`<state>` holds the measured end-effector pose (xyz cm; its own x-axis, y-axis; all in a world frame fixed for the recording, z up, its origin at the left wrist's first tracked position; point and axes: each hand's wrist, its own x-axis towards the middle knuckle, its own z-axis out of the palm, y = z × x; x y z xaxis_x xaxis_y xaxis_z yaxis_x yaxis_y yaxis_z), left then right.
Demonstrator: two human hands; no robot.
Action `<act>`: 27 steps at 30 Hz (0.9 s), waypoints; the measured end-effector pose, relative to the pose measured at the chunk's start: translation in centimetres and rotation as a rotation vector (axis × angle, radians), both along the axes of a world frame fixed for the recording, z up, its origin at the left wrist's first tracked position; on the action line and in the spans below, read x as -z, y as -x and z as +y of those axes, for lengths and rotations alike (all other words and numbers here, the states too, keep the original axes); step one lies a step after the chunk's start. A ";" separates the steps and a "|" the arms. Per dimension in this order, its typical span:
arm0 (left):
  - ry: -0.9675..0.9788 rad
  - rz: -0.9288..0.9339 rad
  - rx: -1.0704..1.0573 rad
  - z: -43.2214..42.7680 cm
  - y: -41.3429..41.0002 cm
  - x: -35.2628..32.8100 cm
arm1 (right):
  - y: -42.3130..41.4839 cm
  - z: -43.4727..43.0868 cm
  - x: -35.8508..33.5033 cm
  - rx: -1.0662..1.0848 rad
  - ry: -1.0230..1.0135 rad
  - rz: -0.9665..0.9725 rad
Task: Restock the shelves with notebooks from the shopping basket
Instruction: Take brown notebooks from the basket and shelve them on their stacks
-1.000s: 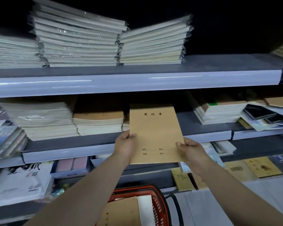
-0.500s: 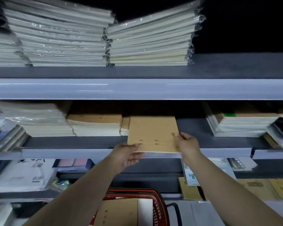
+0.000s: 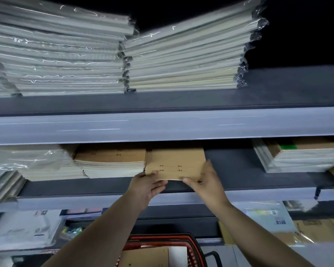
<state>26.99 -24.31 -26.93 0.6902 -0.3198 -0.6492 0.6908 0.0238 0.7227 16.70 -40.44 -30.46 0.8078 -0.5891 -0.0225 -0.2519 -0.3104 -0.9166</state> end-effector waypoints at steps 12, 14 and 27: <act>0.029 0.056 -0.021 -0.4 -1.8 1.9 | -3.0 -3.2 0.7 0.040 0.007 0.102; 0.032 0.061 -0.027 -0.4 -2.1 2.3 | -3.3 -3.6 0.9 0.028 0.028 0.129; 0.019 0.058 -0.071 -1.0 -2.1 2.7 | -3.3 -2.9 0.6 -0.003 0.085 0.162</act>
<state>29.04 -25.30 -29.67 0.6730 -0.2841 -0.6829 0.7274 0.0872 0.6806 19.97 -43.31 -31.02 0.7992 -0.5921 -0.1032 -0.3935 -0.3856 -0.8346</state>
